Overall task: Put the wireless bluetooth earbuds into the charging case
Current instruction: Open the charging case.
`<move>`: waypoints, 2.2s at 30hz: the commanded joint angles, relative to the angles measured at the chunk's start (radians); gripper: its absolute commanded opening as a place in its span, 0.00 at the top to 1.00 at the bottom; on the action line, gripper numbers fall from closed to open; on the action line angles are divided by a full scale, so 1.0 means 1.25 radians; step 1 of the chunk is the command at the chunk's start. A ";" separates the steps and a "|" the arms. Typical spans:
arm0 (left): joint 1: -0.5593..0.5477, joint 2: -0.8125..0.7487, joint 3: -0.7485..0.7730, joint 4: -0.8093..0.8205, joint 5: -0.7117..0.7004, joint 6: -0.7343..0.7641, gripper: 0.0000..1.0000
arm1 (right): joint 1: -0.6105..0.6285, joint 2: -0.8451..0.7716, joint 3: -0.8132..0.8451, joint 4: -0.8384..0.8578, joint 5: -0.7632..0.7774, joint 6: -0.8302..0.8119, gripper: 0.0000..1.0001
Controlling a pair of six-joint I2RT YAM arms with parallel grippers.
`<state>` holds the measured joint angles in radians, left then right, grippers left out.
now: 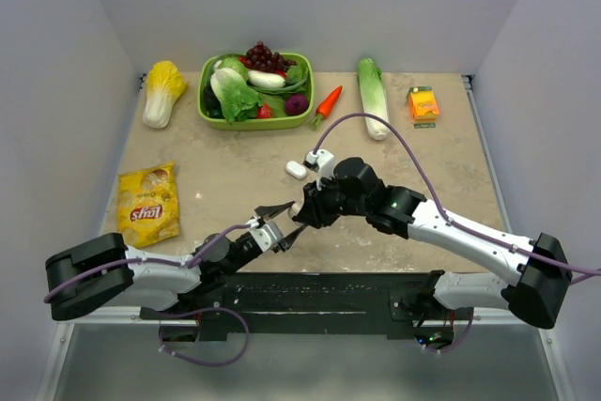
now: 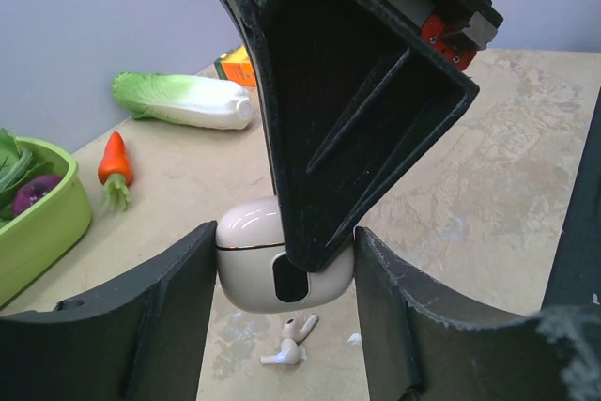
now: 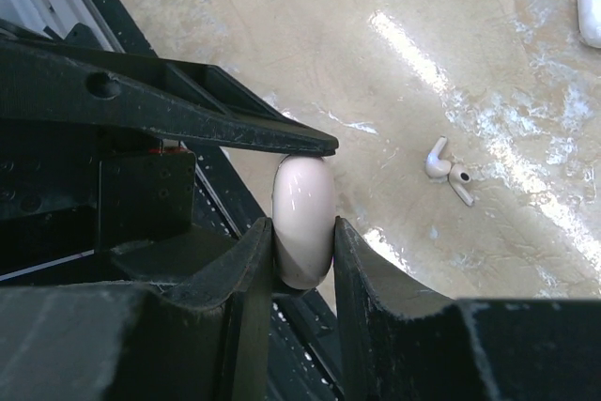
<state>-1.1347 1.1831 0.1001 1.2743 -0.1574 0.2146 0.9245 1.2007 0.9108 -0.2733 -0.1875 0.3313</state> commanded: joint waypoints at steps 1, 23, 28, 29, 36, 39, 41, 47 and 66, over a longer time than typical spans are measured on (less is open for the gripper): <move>-0.005 -0.011 0.024 0.252 0.026 -0.012 0.46 | 0.004 -0.005 0.030 0.024 0.016 -0.010 1.00; -0.005 0.012 0.023 0.245 -0.003 -0.038 0.32 | 0.025 -0.016 0.042 0.020 0.049 -0.009 1.00; -0.005 0.013 0.024 0.251 -0.001 -0.040 0.48 | 0.032 -0.016 0.043 0.019 0.054 -0.011 1.00; -0.005 0.012 0.025 0.252 0.004 -0.040 0.52 | 0.030 -0.017 0.042 0.017 0.055 -0.010 1.00; -0.005 0.014 0.033 0.243 0.003 -0.043 1.00 | 0.035 -0.018 0.035 0.025 0.056 -0.009 1.00; -0.005 0.019 0.035 0.236 0.015 -0.040 1.00 | 0.038 -0.019 0.035 0.027 0.054 -0.004 1.00; -0.005 0.018 0.036 0.229 0.026 -0.040 1.00 | 0.038 -0.023 0.035 0.032 0.062 0.009 0.80; -0.005 0.014 0.021 0.267 0.056 -0.020 1.00 | 0.037 -0.041 0.041 0.031 0.098 0.038 0.49; -0.005 -0.004 -0.006 0.310 0.076 -0.011 1.00 | 0.037 -0.078 0.024 0.020 0.140 0.048 0.25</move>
<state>-1.1351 1.1900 0.1020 1.2697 -0.0853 0.1791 0.9684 1.1030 0.9215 -0.2558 -0.0353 0.3931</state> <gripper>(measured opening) 0.604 0.733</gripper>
